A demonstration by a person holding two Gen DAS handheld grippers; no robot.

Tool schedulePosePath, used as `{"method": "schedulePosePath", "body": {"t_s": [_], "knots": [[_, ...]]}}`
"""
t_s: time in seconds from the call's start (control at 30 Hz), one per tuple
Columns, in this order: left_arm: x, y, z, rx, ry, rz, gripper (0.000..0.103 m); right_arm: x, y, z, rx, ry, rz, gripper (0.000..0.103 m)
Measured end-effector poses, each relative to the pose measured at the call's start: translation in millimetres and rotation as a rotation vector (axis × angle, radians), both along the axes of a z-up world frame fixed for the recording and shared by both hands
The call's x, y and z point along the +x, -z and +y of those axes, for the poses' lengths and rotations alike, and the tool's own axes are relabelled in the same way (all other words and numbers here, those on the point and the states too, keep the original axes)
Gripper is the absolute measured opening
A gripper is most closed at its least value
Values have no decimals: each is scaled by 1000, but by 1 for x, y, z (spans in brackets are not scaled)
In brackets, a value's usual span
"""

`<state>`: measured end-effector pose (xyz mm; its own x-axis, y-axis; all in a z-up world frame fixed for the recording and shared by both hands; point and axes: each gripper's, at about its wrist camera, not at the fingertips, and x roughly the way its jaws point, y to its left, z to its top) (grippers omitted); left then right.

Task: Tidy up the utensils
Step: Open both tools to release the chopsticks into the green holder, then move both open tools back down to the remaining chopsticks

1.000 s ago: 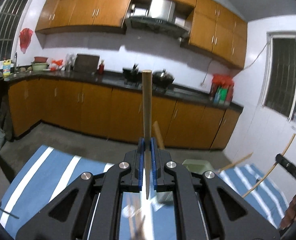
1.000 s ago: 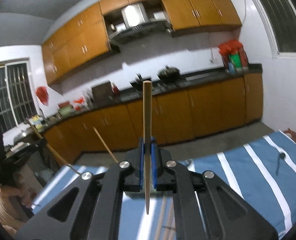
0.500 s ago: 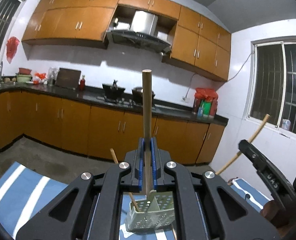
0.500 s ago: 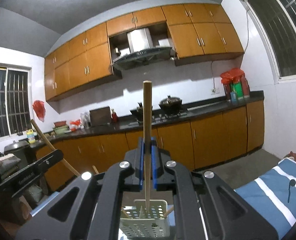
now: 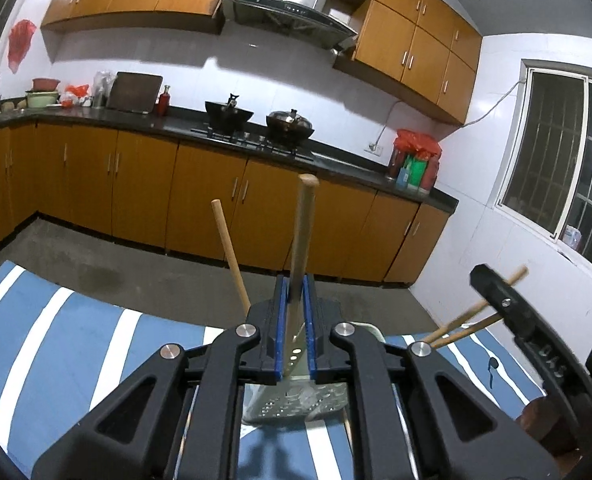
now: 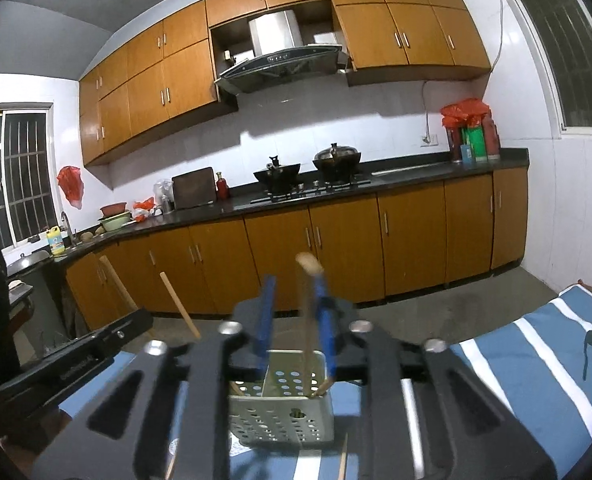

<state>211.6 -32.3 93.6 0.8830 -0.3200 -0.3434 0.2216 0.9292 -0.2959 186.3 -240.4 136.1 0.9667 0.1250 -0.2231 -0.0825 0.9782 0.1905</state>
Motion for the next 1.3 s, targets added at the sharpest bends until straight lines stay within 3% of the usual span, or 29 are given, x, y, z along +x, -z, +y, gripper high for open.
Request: {"method": "schedulePosePath", "body": {"t_s": [0.13,0.3,0.43,0.57,0.63,0.73,0.83,1.03,1.17,1.3], "knots": [[-6,-9,4,-8,-19,-17,42,-18,-8,-5,3,11,-26,36],[-25,-20,18,-17,-38,-58,49,-49,-10,-29,32,77,-37,44],[-46,-18,38,-17,-83,-80,55,-68,11,-55,48,151,16,46],[-62,6,57,42,-159,-25,56,-68,60,-74,32,179,192,46],[-65,31,65,94,-196,55,56,-63,91,-74,20,167,307,45],[-67,68,77,126,-212,175,55,-60,140,-68,24,87,487,33],[-70,102,83,139,-207,286,48,-63,169,-54,4,22,588,25],[-78,137,73,180,-150,395,44,-65,193,-28,-48,-6,664,22],[-80,145,62,211,-118,410,44,-64,190,-23,-123,26,665,8],[-82,152,56,182,-79,437,43,-64,191,-39,-90,90,665,8]]}}
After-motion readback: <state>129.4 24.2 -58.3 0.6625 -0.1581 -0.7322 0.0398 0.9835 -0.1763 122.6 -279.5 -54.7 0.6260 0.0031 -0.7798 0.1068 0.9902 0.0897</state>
